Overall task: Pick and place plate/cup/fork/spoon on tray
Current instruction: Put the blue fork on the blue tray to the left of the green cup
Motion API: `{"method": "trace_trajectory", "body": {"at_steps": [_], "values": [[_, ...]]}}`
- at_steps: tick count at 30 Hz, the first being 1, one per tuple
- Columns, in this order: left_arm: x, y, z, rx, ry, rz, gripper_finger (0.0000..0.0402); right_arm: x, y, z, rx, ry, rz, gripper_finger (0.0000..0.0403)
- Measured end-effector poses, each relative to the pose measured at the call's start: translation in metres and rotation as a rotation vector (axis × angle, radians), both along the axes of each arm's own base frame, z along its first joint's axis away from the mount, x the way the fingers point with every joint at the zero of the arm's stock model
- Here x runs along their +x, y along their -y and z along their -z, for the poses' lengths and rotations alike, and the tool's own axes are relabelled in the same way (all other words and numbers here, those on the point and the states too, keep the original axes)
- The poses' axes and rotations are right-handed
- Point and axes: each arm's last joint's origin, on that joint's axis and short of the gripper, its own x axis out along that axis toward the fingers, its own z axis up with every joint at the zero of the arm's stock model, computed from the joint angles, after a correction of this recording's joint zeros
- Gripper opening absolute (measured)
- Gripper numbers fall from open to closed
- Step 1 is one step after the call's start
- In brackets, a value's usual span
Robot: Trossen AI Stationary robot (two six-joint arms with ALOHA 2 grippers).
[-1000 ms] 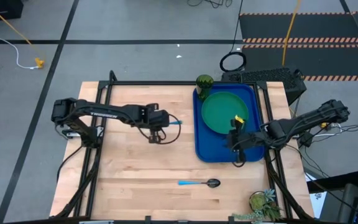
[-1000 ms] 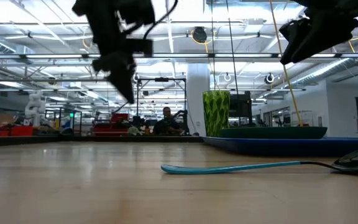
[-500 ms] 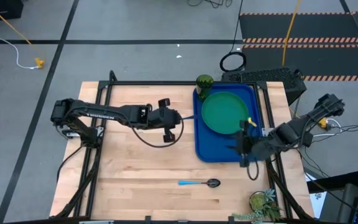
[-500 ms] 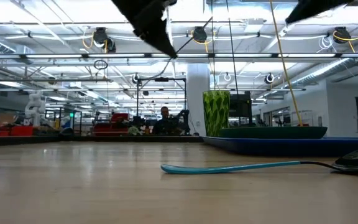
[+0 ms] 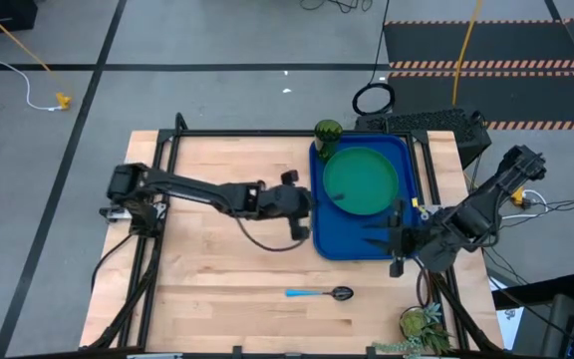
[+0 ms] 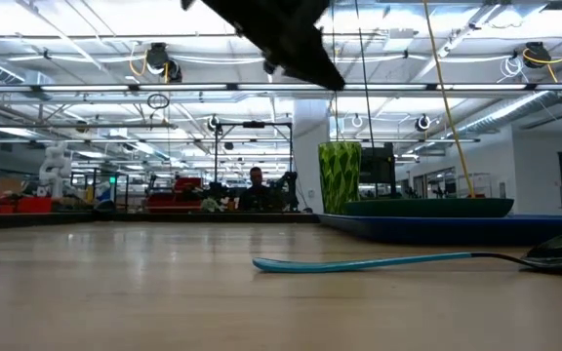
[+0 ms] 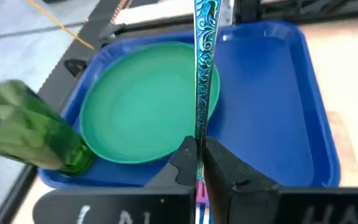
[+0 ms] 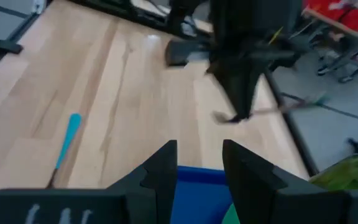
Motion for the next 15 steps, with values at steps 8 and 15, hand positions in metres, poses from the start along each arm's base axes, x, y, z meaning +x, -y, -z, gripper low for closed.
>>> {"method": "trace_trajectory", "body": {"at_steps": [8,15], "values": [[0.060,0.012,0.027,0.004,-0.049,0.024,0.0010,-0.004,-0.006,-0.007,-0.109,0.091,0.033,0.0123],[0.088,0.018,0.044,-0.009,-0.068,0.049,0.0017,-0.011,-0.016,-0.012,-0.223,0.161,0.041,0.0123]]}}
